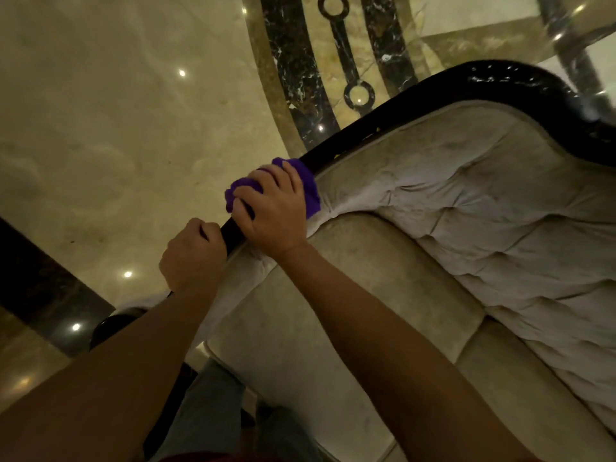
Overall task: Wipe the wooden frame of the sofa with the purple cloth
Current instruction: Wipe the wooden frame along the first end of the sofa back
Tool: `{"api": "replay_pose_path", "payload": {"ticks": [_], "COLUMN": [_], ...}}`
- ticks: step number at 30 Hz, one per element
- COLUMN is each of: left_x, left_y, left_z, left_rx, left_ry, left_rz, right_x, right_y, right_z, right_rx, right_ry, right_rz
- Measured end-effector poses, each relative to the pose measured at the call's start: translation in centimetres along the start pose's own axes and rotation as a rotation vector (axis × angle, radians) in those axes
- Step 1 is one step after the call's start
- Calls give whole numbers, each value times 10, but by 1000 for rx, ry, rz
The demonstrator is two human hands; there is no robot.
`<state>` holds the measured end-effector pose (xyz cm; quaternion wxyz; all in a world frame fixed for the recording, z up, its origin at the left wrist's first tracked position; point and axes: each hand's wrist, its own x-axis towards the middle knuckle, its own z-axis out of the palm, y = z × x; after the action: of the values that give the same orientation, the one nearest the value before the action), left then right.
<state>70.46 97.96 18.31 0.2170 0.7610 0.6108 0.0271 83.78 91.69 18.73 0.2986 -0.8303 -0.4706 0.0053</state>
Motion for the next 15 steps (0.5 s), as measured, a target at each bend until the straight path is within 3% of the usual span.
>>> {"api": "replay_pose_path", "payload": {"ticks": [5,11,15], "left_x": [10,31,49], "left_y": [-4,47,112], "left_z": [-5,8,27], "left_rx": [43,-59,147], "left_ry": [-270,-311,-280], "left_rz": [50,80,409], "right_x": [30,80,101], "right_y": [38,109,139], "right_z": [-27,-79,-112], "right_rx": [-120,-417,-538], "right_ry": [-128,-166,-191], "right_rz": [-159,-52,-22]}}
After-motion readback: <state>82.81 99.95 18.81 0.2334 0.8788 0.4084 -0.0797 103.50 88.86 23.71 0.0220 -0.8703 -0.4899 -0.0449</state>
